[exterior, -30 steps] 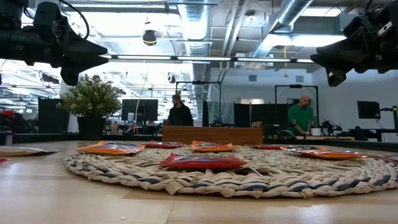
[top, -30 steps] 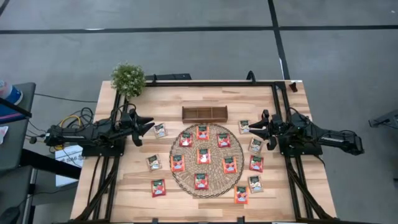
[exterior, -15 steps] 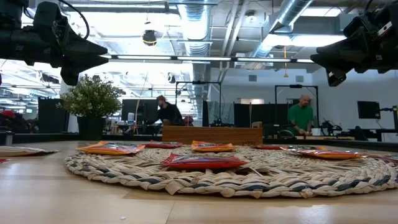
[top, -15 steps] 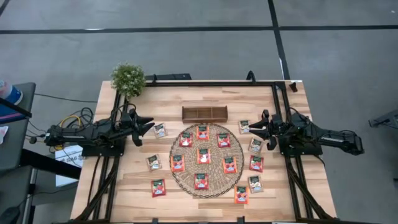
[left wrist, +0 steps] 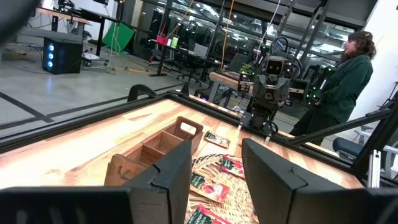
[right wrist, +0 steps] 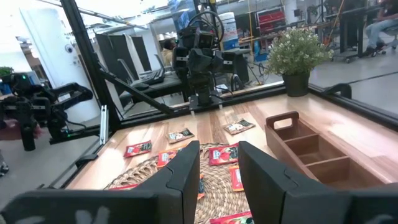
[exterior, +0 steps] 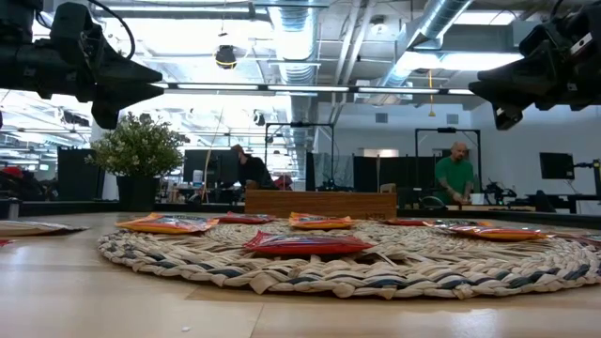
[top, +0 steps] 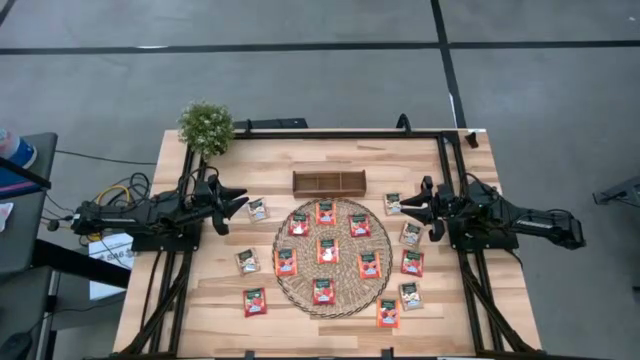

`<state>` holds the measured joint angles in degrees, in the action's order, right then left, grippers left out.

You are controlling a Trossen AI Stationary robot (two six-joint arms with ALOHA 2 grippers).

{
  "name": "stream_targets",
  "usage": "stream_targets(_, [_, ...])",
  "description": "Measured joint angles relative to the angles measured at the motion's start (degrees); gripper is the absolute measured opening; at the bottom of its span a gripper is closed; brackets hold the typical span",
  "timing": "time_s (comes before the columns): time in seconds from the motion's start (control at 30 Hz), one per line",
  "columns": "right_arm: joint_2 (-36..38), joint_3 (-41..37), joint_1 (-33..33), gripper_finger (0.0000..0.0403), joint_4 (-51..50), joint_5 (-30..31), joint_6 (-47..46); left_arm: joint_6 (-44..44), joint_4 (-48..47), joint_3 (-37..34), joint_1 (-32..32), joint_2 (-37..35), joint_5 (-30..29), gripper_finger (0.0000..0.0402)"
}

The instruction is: Pick & Place Tea

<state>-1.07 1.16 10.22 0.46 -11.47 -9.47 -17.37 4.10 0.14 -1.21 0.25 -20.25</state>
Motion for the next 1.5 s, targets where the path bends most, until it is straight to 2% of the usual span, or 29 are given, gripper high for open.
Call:
stream_targets(0.1, [0.01,-0.01,0.04,0.0102,0.00,0.03,2.21,0.02,0.00,0.00,0.01,0.01,0.01,0.0133])
stream_targets(0.67, [-0.01,-0.16,0.04,0.0102,2.73,0.10,1.71,0.02,0.04,0.00,0.00,0.00,0.02,0.0133])
stream_targets(1.07, [-0.03,0.18,0.02,0.0102,12.27,10.57,-0.62,0.02,0.07,0.00,0.00,0.02,0.02,0.0133])
stream_targets(1.27, [-2.54,5.27,0.00,0.0102,8.15,14.81,-0.58,0.19,0.07,0.00,0.00,0.02,0.02,0.0133])
stream_targets(1.5, [-13.12,16.81,0.00,0.0102,2.61,14.87,3.37,3.15,0.08,0.00,0.02,0.02,0.02,0.0133])
